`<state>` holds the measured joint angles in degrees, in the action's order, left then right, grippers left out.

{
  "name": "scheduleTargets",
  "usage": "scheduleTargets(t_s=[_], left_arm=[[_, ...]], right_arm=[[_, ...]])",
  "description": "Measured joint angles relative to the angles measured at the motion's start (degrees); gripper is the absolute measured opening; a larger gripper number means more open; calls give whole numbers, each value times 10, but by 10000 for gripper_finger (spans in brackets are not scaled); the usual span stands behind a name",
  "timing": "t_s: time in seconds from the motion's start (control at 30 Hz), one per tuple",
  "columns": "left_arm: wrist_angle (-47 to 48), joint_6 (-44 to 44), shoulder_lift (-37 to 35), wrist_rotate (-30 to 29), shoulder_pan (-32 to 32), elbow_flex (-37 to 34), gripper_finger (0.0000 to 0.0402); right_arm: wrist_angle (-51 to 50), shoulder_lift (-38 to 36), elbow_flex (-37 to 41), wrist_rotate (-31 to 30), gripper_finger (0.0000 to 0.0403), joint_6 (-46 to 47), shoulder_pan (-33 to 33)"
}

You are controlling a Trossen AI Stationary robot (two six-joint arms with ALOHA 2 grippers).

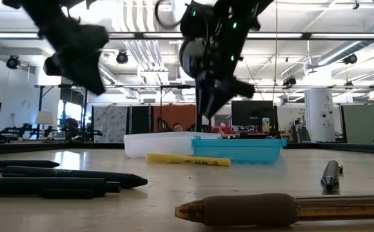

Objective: Pick & place school supplies into a supply box
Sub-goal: Put the black pen into the supply box

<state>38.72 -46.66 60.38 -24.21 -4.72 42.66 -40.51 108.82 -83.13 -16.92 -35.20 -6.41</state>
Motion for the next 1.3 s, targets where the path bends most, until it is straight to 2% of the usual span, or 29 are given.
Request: scheduleTargets(t_s=[0.1, 0.2, 0.37, 0.47, 0.6, 0.7, 0.9, 1.07, 1.3], left_arm=[[9, 55, 0, 18, -32, -29, 92], [8, 70, 0, 43, -68, -55, 92], [-15, 134, -1, 107, -153, -67, 92], [-26, 175, -1, 99, -209, -67, 92], [-26, 173, 6, 40, -256, -74, 92], [-31, 175, 22, 41, -270, -74, 93], [-50, 121, 68, 103, -295, -57, 93], [-62, 95, 105, 85, -324, -40, 93], [-88, 91, 127, 77, -328, -45, 93]], right_arm=[[2, -35, 0, -6, 145, 42, 8], [-2, -70, 0, -12, 147, 73, 19], [-59, -113, 0, -3, 160, 140, 54], [-102, -125, 0, 19, 173, 186, 83], [-146, -131, 0, 19, 199, 244, 116], [-175, -131, 0, 5, 220, 300, 130], [-237, -131, 13, 2, 259, 393, 138], [-252, -139, 52, 1, 280, 398, 147], [-249, -171, 131, 2, 298, 424, 148]])
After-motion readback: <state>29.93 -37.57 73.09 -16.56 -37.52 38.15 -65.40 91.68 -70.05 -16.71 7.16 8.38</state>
